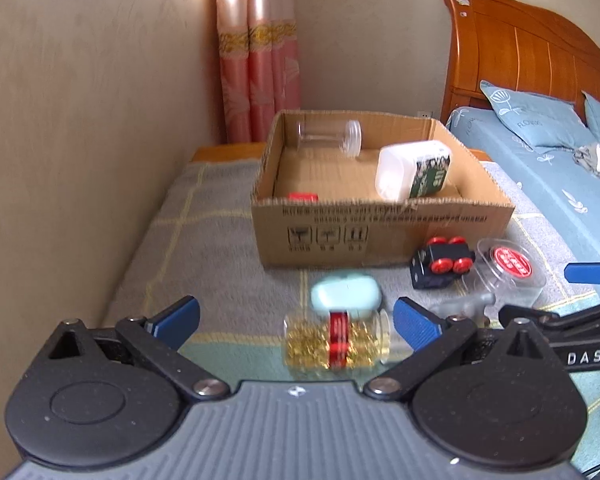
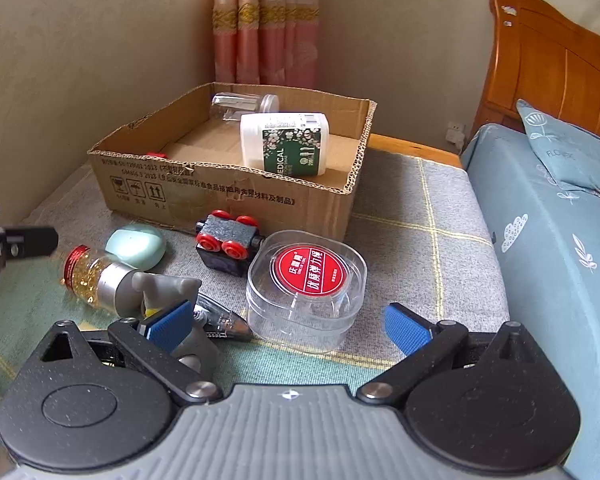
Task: Organize rigid objects
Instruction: 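Move the left gripper to the gold capsule bottle while the right moves to the red-lid container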
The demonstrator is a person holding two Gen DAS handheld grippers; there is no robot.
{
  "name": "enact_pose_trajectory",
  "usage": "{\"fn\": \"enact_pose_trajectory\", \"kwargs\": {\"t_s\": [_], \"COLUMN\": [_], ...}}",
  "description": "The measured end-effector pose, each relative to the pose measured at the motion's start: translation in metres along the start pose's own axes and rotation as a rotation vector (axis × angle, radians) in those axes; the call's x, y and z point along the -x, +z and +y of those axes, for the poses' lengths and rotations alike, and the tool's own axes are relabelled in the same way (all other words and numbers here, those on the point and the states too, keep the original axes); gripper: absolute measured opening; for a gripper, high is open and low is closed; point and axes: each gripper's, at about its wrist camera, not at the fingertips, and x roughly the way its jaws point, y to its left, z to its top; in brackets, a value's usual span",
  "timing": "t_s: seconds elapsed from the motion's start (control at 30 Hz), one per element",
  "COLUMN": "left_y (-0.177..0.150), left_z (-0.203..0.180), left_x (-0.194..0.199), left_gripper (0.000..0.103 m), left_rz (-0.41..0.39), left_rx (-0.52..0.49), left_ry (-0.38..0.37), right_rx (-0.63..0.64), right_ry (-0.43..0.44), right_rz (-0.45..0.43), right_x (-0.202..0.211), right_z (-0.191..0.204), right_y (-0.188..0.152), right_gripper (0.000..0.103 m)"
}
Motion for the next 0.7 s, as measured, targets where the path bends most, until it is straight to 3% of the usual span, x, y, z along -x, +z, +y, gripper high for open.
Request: {"fn": "enact_pose_trajectory", "kwargs": {"t_s": [0.43,0.7], "left_y": [-0.022,-0.027], "left_z": [0.002,-0.003], "left_x": [-0.013,-0.017], "left_gripper": [0.102,0.102], "left_rz": [0.041,0.061], "left_rx": [0.035,0.019], "left_ry": [-0.023,-0.054], "right_rx": [-0.126,-0.16], "right_ry": [-0.043,-0.068], "right_rz": [0.033,0.054], "right_x": [-0.043,-0.049], "right_z": [-0.019,-0.036], "right_y": [0.012,-0.007], "right_gripper": [0.103,0.103]}}
